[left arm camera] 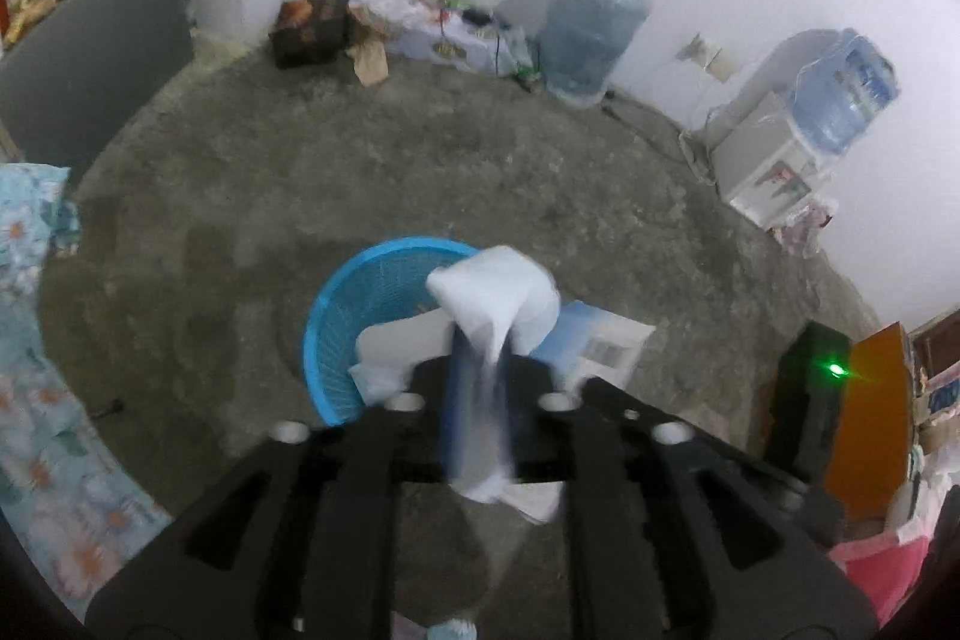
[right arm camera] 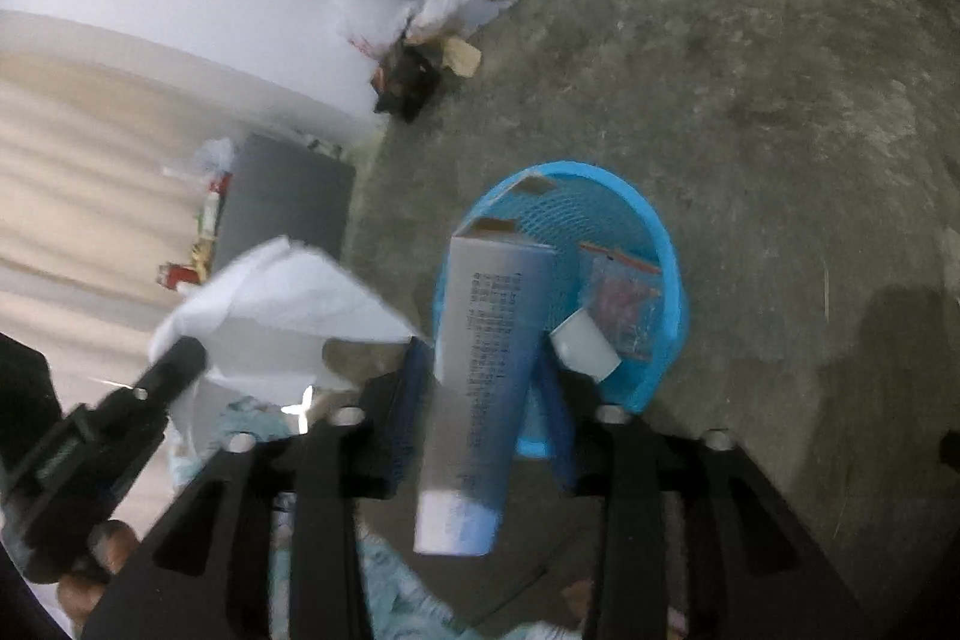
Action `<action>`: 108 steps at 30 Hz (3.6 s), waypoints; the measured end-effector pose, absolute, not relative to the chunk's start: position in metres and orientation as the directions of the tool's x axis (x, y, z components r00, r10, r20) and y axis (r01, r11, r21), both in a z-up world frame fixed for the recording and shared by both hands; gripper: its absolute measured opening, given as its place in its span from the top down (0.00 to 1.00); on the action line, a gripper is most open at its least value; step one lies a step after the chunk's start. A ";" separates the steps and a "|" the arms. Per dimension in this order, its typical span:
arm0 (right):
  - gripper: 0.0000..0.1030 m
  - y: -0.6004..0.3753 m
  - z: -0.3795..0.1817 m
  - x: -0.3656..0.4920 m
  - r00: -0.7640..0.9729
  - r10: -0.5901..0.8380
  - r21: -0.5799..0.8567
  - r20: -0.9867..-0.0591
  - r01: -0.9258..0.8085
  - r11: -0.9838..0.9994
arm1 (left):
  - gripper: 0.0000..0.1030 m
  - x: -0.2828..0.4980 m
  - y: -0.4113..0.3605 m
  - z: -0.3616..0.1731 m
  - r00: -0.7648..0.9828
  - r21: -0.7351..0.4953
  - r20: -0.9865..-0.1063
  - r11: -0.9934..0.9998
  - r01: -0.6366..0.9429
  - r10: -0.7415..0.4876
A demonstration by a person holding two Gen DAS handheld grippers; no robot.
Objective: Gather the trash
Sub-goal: 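Open both tools to drop the tissue and box into the wastebasket, then grasp the crumpled teal plastic bag with the left tool while the right tool grasps a white tissue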
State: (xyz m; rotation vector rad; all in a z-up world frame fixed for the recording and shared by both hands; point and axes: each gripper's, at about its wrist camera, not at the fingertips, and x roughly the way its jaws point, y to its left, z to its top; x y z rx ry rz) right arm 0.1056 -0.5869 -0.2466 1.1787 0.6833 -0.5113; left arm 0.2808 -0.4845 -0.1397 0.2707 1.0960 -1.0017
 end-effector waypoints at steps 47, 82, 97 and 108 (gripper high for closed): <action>0.22 -0.133 -0.040 0.210 0.508 0.658 0.750 -0.555 -0.036 0.661 | 0.23 0.097 0.242 -0.007 0.854 -0.316 -0.519 0.938 -0.141 -0.046; 0.77 -0.072 -0.108 0.431 0.269 0.612 0.647 -0.744 0.063 0.760 | 0.56 0.181 0.320 -0.076 0.740 -0.450 -0.653 0.869 -0.206 -0.162; 0.94 -0.108 -0.046 0.389 0.447 0.586 0.653 -0.675 -0.006 0.757 | 0.74 0.169 0.330 -0.065 0.784 -0.496 -0.603 0.839 -0.224 -0.147; 0.94 -0.144 0.004 0.335 0.564 0.603 0.702 -0.563 -0.058 0.710 | 0.77 0.146 0.338 -0.031 0.858 -0.518 -0.504 0.831 -0.204 -0.103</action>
